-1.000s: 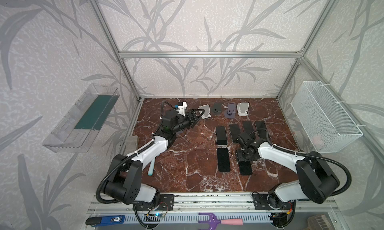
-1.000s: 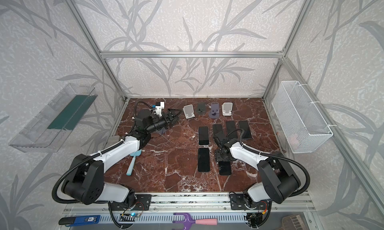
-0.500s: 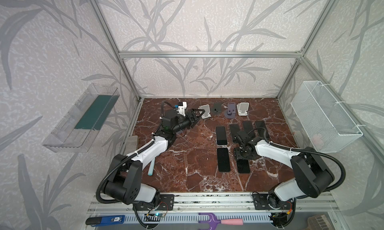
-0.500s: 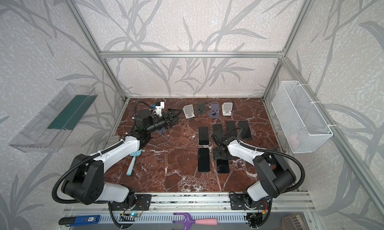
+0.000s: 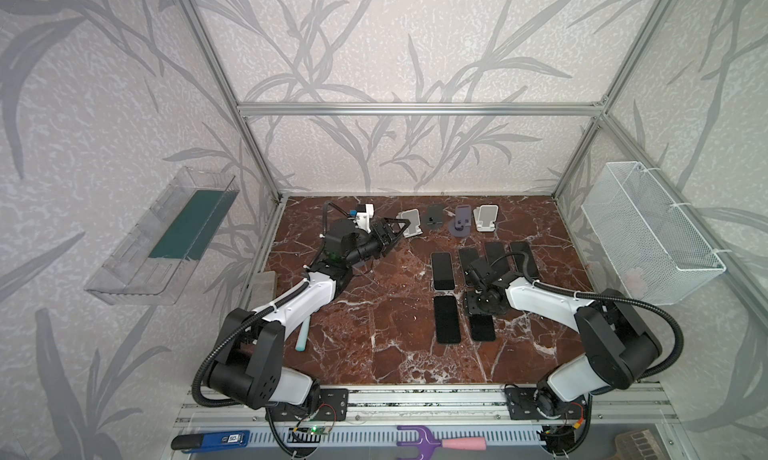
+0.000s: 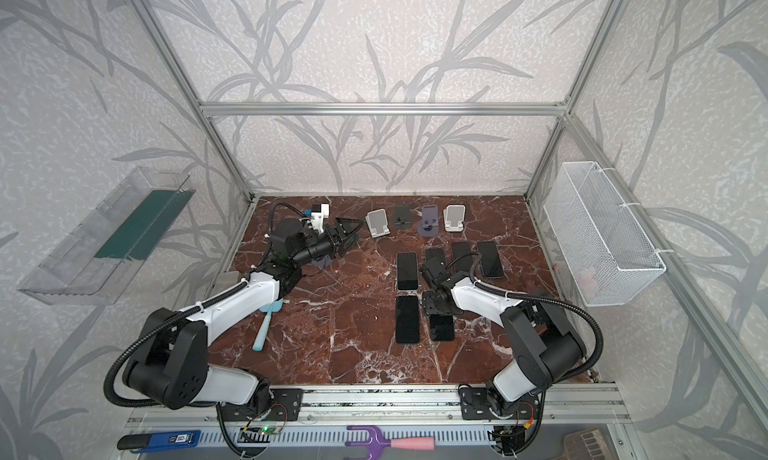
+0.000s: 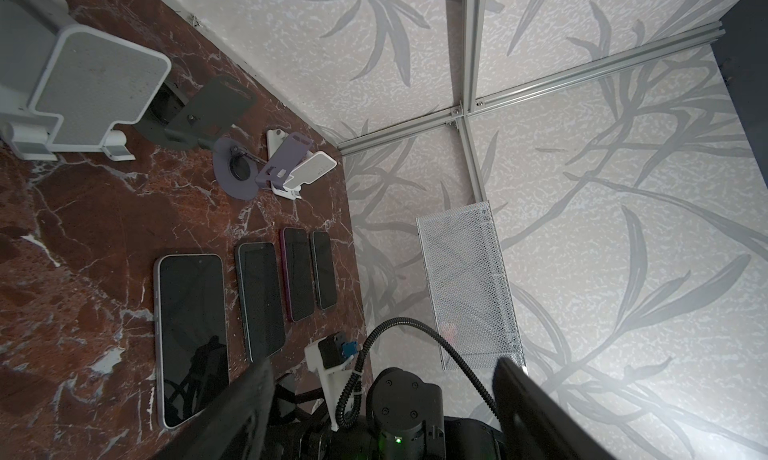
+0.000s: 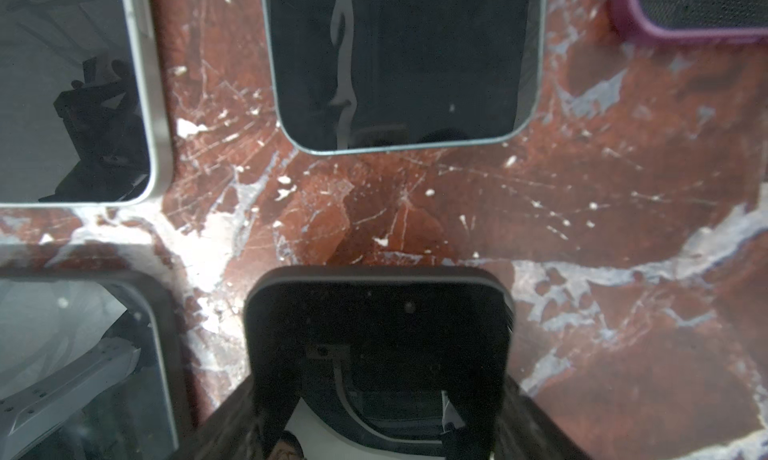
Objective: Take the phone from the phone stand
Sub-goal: 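Lower the held phone flat beside the last placed phone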
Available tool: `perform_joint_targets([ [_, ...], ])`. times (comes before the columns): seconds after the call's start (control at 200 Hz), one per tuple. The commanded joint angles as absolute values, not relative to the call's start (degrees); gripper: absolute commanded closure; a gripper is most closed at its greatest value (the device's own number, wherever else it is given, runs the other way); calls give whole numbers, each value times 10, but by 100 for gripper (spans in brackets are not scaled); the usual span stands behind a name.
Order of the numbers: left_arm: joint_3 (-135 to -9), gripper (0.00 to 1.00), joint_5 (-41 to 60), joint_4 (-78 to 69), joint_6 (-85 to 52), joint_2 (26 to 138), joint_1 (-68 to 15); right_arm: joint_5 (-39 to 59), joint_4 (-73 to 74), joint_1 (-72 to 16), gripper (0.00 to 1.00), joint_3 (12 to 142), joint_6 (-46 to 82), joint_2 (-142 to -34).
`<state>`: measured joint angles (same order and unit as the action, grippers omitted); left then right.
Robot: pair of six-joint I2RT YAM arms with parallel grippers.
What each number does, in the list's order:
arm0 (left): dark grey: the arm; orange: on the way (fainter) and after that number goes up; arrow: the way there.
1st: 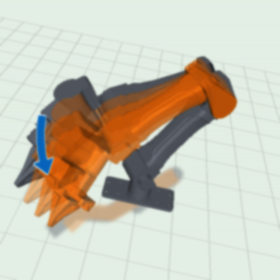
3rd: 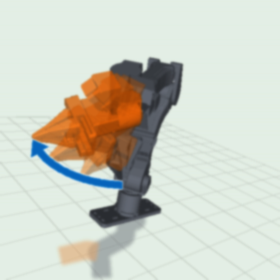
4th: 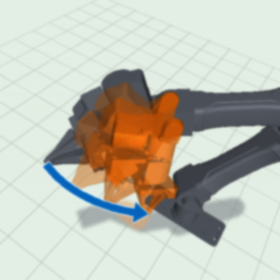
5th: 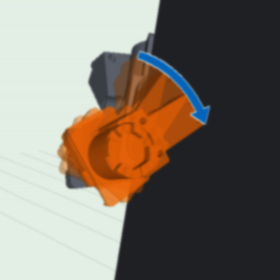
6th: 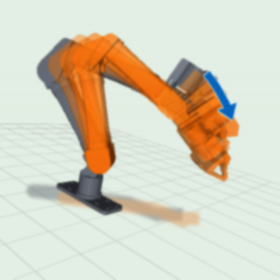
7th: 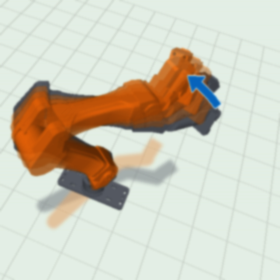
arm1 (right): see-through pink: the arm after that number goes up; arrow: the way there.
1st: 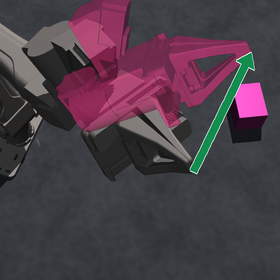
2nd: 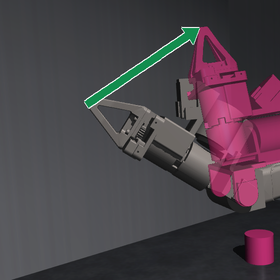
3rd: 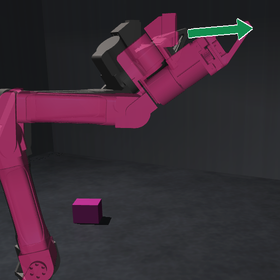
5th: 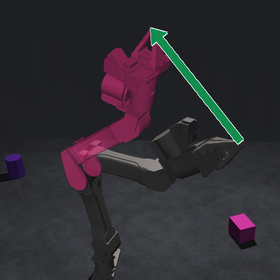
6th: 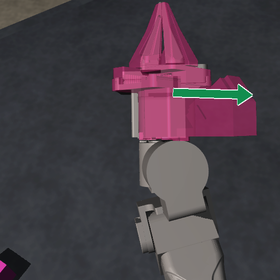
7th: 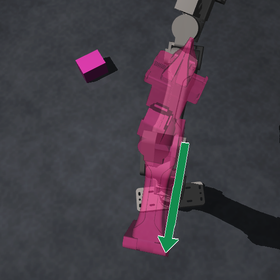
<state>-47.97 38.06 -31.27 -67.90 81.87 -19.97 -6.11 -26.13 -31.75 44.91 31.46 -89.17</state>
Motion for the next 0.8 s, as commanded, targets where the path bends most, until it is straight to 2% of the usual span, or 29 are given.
perform_joint_targets([
  [0.0,-497,16,390,-319,-675,812,-200,-46,-247,-320,24,442,315,-921],
  [0.795,-498,16,390,-317,-673,814,-200,-40,-266,-316,19,446,297,-908],
])
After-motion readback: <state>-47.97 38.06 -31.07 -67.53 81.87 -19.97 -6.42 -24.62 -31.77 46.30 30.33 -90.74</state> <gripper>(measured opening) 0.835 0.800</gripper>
